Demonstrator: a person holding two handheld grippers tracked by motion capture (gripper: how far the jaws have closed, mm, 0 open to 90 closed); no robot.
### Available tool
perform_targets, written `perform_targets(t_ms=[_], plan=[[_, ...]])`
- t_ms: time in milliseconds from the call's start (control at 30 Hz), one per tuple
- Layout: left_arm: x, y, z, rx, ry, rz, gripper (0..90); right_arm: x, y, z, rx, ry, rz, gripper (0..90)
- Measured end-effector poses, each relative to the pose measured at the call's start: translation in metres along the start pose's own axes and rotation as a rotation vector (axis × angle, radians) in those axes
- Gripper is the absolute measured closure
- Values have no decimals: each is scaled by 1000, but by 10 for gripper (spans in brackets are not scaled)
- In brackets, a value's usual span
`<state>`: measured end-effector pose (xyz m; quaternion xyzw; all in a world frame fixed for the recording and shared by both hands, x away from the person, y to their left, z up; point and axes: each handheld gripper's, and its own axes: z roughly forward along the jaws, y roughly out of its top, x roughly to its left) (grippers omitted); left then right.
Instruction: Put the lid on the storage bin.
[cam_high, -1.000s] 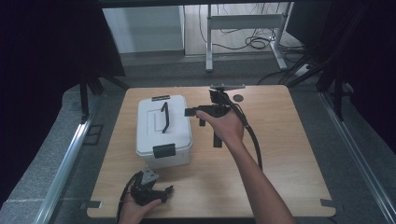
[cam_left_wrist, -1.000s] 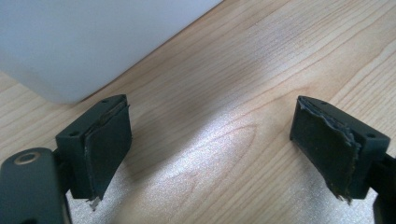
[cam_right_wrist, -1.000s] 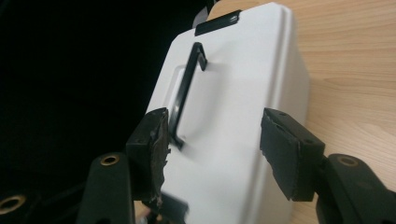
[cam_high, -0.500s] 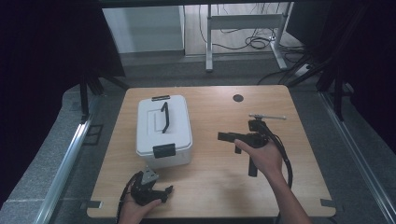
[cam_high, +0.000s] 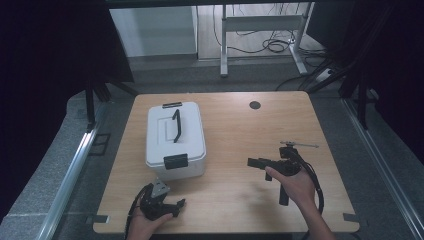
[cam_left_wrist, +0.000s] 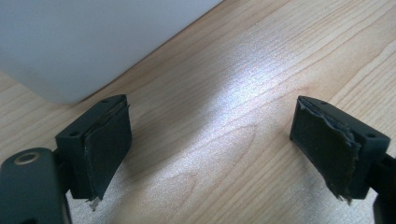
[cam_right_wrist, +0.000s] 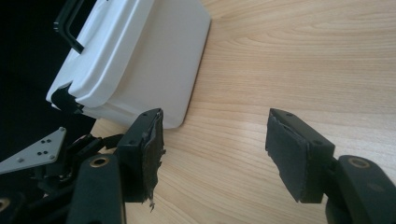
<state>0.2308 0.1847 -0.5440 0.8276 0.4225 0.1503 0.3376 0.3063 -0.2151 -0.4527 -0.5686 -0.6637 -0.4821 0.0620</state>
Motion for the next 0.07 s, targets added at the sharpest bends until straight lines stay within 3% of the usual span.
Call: perform_targets(t_ms=[67], plan=[[0, 1, 0, 2, 0, 2, 123, 0, 0, 0, -1, 4, -2, 363]])
